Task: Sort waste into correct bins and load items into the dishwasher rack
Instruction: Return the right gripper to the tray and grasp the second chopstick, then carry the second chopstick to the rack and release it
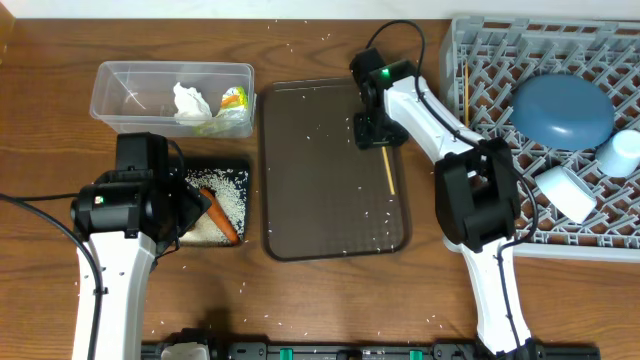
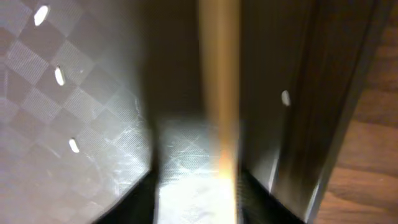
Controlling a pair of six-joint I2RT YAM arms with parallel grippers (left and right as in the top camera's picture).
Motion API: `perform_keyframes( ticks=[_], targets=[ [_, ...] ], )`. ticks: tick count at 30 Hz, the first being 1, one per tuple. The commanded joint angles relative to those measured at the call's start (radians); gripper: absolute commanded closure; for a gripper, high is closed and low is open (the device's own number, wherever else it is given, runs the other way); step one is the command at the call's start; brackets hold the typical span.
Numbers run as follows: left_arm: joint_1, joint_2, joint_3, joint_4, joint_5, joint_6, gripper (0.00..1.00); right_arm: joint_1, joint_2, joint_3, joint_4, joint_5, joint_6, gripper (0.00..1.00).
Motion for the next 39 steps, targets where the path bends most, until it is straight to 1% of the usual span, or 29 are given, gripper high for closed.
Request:
perform_keyframes(
  ticks=[1,2,7,9,14,18,21,25,31,36,38,39],
  targets=[
    [0.003,0.001,0.000,-0.003,-0.019,0.017,0.02,0.016,0.084,-0.010,-0.009,-0.012,0.013,0.96],
    [0.003,0.001,0.000,-0.003,-0.020,0.017,0.02,0.016,0.084,-0.011,-0.014,-0.012,0.017,0.99],
    [0.003,0.001,0.000,-0.003,-0.020,0.017,0.02,0.020,0.056,-0.009,-0.031,-0.041,0.019,0.99],
    [0.003,0.001,0.000,-0.003,-0.019,0.017,0.02,0.012,0.019,-0.008,-0.040,-0.062,0.019,0.99],
    [0.003,0.001,0.000,-0.003,-0.020,0.017,0.02,-0.036,-0.147,-0.007,-0.046,-0.074,0.018,0.99],
    [0.003,0.001,0.000,-0.003,-0.020,0.017,0.02,-0.109,-0.306,-0.007,-0.036,-0.060,0.003,0.99],
    [0.003,0.001,0.000,-0.003,-0.020,0.017,0.02,-0.190,-0.410,-0.007,-0.038,-0.060,-0.019,0.99],
    [0.003,0.001,0.000,-0.003,-0.019,0.017,0.02,-0.304,-0.496,-0.007,-0.042,-0.065,-0.045,0.99],
    [0.003,0.001,0.000,-0.003,-0.020,0.017,0.02,-0.418,-0.495,-0.010,-0.065,-0.066,-0.151,0.99],
    [0.003,0.001,0.000,-0.003,-0.020,0.017,0.02,-0.430,-0.428,-0.010,-0.068,-0.063,-0.180,0.99],
    [0.003,0.001,0.000,-0.003,-0.020,0.017,0.02,-0.430,-0.402,-0.010,-0.063,-0.063,-0.180,0.94],
    [0.003,0.001,0.000,-0.003,-0.020,0.017,0.03,-0.430,-0.385,-0.010,-0.058,-0.058,-0.180,0.88]
  ],
)
